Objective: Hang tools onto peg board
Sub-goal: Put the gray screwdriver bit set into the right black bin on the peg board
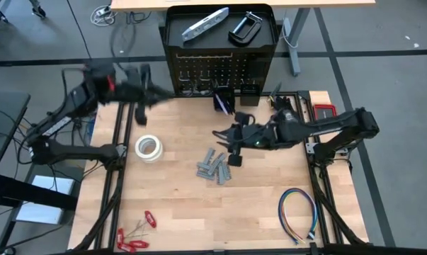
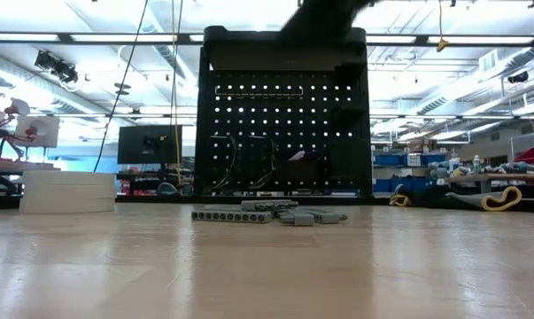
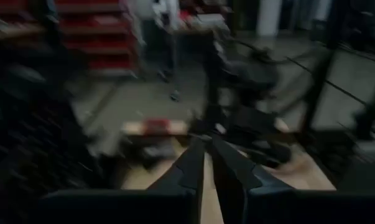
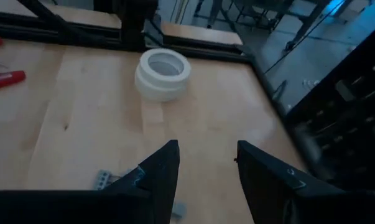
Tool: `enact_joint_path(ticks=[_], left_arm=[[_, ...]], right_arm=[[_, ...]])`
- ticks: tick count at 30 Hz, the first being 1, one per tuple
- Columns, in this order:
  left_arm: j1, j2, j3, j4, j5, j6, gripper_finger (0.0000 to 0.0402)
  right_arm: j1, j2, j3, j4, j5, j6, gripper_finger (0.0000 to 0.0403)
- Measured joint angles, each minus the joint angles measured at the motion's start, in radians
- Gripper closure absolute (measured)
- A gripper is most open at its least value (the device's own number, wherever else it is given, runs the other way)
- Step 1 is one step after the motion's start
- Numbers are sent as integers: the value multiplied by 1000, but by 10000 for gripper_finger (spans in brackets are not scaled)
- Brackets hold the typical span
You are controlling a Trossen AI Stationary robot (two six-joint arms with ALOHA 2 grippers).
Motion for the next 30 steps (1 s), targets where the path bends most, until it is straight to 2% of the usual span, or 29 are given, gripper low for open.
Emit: enact_joint_path(ticks=[4,7,11,15,17,21,25,27,30], left_arm=[[-117,-114,-242,48,-1,-38,367],[-217,-178,-440,140,-3,-103,367],[-346,-205,-692,387,-3,-200,367],[-427,-184,-880,686,-23,-269,367],[-449,-168,-942,811,-70,-302,367],[-463,-152,-1015,903,-123,-317,367],[-463,-140,-1030,902,-152,-319,367],[-463,-136,-1039,903,-168,-319,367],[-466,-122,-1058,903,-201,-320,367]], right_arm=[[10,40,-149,154,0,84,229],[41,107,-213,195,-18,121,218],[97,237,-206,266,-61,122,199],[115,340,-128,194,-75,131,181],[107,355,-65,114,-99,110,173],[78,392,48,-83,-115,-50,155],[32,440,118,-107,-223,-168,130],[10,470,127,-93,-301,-188,118],[-22,513,129,-76,-364,-232,104]])
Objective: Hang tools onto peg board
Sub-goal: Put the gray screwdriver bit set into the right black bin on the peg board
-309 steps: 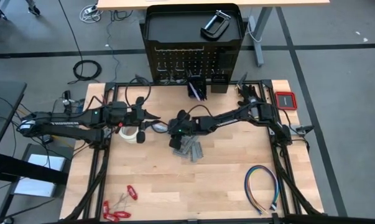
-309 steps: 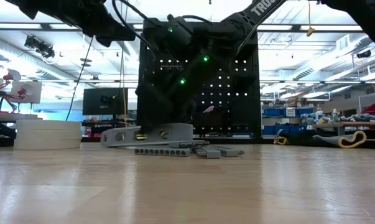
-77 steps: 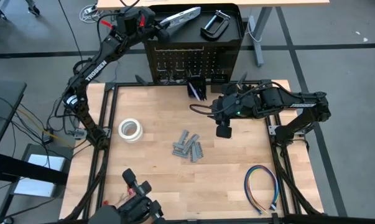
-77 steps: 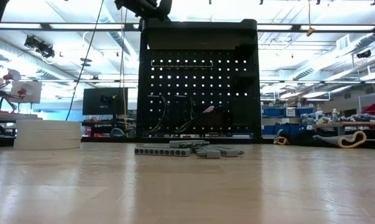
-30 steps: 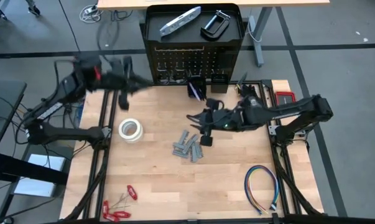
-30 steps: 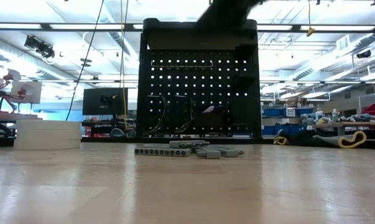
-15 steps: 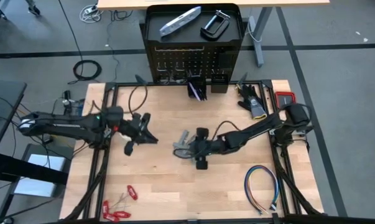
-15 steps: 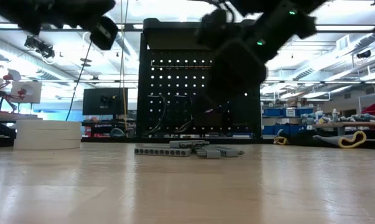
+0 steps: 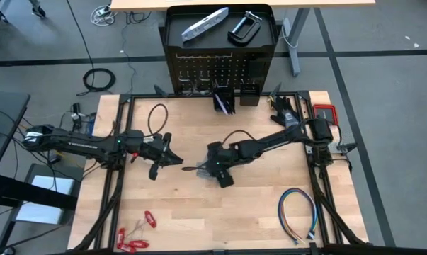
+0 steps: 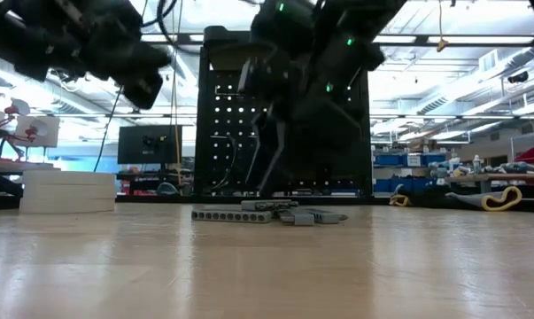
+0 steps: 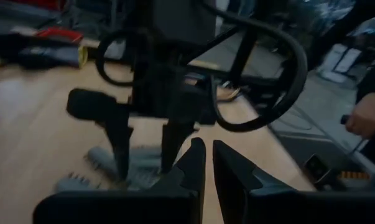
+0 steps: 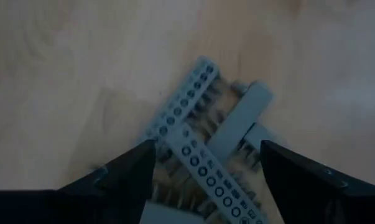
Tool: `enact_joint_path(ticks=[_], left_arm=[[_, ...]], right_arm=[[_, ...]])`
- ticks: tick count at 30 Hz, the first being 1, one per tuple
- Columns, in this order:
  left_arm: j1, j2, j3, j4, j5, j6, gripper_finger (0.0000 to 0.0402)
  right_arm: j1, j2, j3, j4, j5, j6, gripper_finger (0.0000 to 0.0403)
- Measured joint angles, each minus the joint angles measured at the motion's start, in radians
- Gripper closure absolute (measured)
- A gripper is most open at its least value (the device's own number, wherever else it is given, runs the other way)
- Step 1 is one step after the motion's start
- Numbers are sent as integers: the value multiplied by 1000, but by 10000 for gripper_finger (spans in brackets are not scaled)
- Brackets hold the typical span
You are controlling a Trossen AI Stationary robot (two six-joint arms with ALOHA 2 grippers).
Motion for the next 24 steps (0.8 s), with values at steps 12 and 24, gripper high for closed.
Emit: enact_joint_path(ticks=[12,24], left_arm=[[-2,115,-114,104,-312,-1,367],[-2,352,-136,214,-633,32,367]], right_arm=[[-86,91,2,-10,-169,-76,133],[-93,78,29,-56,-140,51,239]])
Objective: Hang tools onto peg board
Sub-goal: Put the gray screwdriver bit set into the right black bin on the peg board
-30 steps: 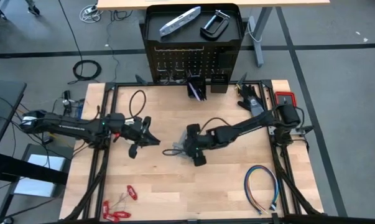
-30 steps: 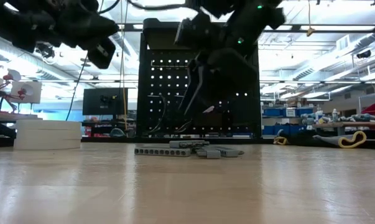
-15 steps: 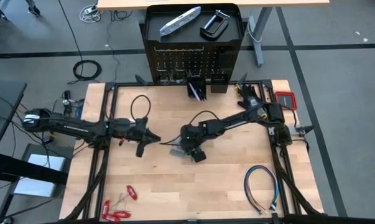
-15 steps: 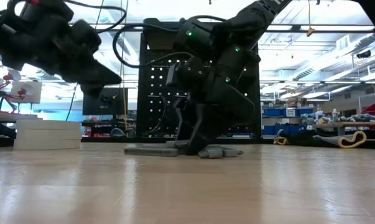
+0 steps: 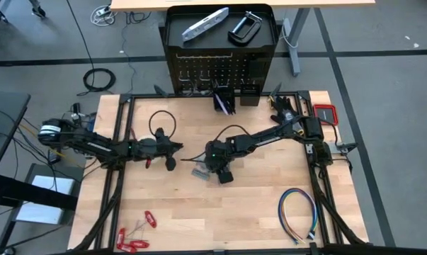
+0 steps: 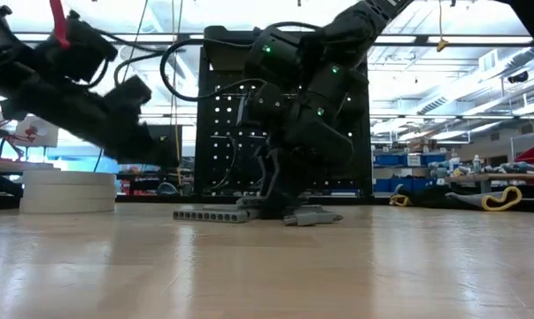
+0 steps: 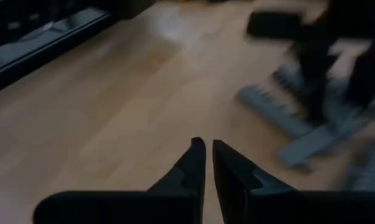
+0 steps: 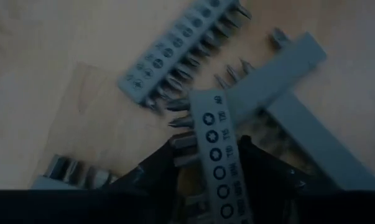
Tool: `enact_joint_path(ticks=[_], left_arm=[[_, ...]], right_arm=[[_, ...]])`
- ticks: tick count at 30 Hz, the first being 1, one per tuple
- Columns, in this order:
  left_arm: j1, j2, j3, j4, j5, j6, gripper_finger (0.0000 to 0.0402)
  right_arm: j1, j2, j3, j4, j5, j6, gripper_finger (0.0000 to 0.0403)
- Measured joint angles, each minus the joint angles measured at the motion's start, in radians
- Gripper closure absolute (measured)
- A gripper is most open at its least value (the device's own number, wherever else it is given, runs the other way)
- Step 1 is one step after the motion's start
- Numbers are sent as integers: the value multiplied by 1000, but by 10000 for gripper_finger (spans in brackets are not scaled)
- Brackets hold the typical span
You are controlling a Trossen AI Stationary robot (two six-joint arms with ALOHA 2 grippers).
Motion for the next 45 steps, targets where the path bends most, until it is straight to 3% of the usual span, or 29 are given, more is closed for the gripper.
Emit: enact_joint_path(ticks=[7,11,15,19,25,31,36,45], left_arm=[[0,142,0,0,-99,23,367],[0,189,2,19,-116,35,367],[0,193,3,20,-118,36,367],[0,193,2,26,-115,30,367],[0,193,2,26,-111,27,367],[0,194,1,43,-107,27,367],[0,195,0,57,-100,24,367],[0,195,0,61,-101,25,367]], right_arm=[[-9,-116,197,-364,66,36,271],[-50,-220,238,-558,224,34,264],[-122,-398,198,-569,422,93,264],[-208,-538,76,-522,547,127,270],[-308,-677,-185,-226,550,82,265],[-342,-679,-444,386,560,-73,268],[-404,-637,-552,739,654,-123,268],[-480,-528,-573,861,636,-72,267]])
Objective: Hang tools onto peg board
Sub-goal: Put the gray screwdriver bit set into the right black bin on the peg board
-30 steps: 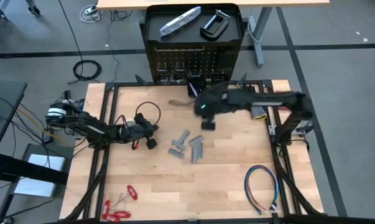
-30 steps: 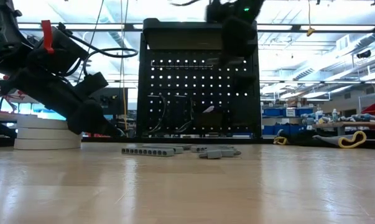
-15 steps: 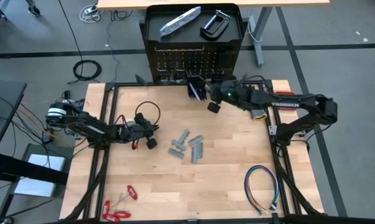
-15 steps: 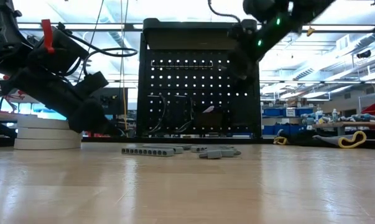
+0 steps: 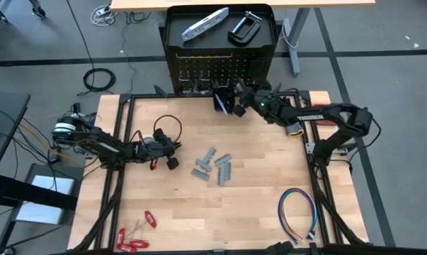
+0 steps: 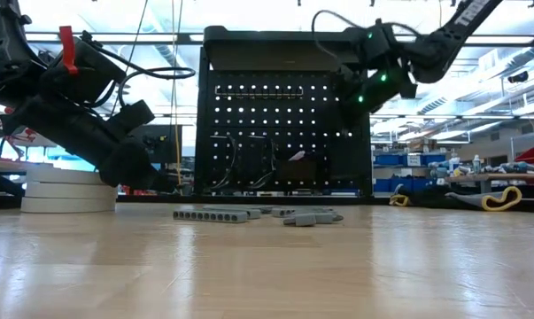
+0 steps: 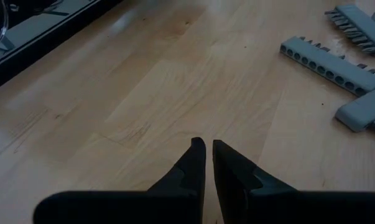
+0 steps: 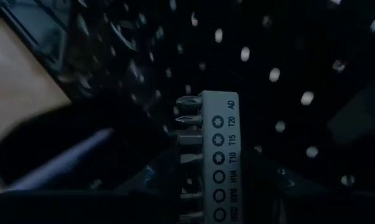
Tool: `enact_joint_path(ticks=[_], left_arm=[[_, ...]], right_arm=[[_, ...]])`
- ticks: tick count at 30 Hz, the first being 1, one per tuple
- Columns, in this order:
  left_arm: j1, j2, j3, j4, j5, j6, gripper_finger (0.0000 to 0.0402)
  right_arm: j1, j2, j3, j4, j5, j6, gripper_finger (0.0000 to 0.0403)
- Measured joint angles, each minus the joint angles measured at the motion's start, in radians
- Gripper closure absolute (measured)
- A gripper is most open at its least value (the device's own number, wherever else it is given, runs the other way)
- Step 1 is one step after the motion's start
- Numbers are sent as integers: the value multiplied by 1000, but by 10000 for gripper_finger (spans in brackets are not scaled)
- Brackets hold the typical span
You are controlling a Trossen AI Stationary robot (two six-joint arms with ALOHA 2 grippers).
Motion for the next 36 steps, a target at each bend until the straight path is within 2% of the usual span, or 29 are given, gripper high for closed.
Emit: enact_joint_path(ticks=[11,18,23,28,32,36], left_arm=[[0,0,0,1,0,1,367],[0,0,0,2,-1,2,367],[0,0,0,3,-2,2,367],[0,0,0,2,-2,2,367],[0,0,0,2,-3,3,367],[0,0,0,2,-1,3,367]], right_arm=[[-50,36,1,41,47,76,229],[-13,26,1,26,46,121,189],[106,-71,0,22,44,74,167],[279,-224,2,-61,49,57,162],[420,-312,2,-213,52,96,166],[528,-338,2,-408,53,243,166]])
